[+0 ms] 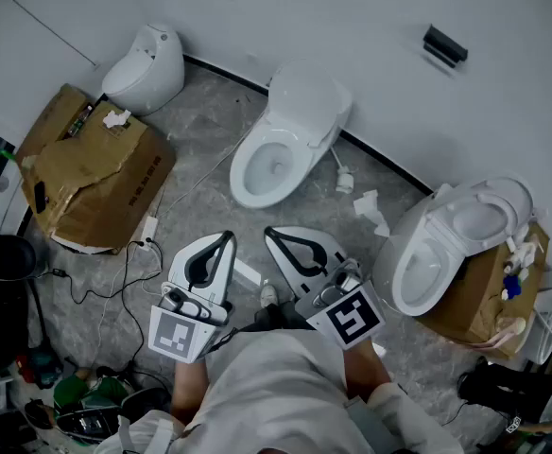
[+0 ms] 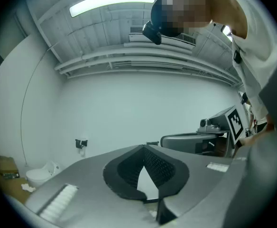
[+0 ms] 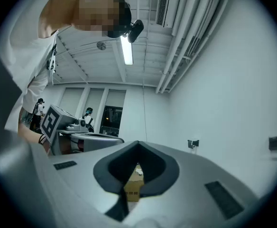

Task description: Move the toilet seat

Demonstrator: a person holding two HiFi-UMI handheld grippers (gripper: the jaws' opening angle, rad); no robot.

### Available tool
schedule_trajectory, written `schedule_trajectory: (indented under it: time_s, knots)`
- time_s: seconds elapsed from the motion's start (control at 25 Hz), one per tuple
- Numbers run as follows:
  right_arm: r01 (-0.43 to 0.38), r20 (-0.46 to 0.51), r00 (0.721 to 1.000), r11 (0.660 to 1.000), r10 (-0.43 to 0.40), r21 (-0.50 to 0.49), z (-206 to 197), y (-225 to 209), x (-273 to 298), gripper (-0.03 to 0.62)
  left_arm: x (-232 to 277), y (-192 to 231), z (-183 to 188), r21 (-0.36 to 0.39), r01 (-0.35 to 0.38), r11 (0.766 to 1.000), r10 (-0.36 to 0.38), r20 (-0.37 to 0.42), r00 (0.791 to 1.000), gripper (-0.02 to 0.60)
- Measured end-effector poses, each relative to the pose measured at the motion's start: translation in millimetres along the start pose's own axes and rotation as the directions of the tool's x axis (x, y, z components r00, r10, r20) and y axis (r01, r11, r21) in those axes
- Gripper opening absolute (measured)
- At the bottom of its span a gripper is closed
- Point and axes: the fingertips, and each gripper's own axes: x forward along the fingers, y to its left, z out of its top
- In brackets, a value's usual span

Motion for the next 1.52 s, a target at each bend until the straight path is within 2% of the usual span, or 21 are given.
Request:
schedule_trajectory:
  time_s: [0.36,0.6,0.8,1.0,1.28,1.52]
  knots:
    - [-0.006,-0.024,1.000,0.999,0.007,0.041,-7,1,2,-0.002,-1,2,4,0.012,-0.012,1.000,0.012,-0.001,1.000,0.002]
    - [-0.037,0.015,0.999,0.996,0.036,0.084,-11,-9,-13,-0.002,6,-4,-3,0.002,-0.059,0.998,0.059,-0.020,0.998,0.002]
    - [-0.047,0.008,0.999,0.997,0.046,0.067,-18,-19,-19,-0.002,12,-8,-6,-0.020,-0.111,0.994,0.110,-0.027,0.994,0.002]
    - [-0.047,0.007,0.999,0.997,0.047,0.062,-21,-22,-13,-0.002,15,-3,-9,-0.023,-0.121,0.992,0.120,-0.035,0.992,0.002]
    - [-0.034,0.010,0.999,0.998,0.034,0.043,-26,-34,21,-0.002,27,29,-20,-0.001,-0.100,0.995,0.100,-0.043,0.994,0.002]
    - [0.000,0.004,1.000,0.999,0.000,0.037,-30,-49,75,-0.002,41,83,-28,-0.013,-0.059,0.998,0.058,-0.049,0.997,0.002]
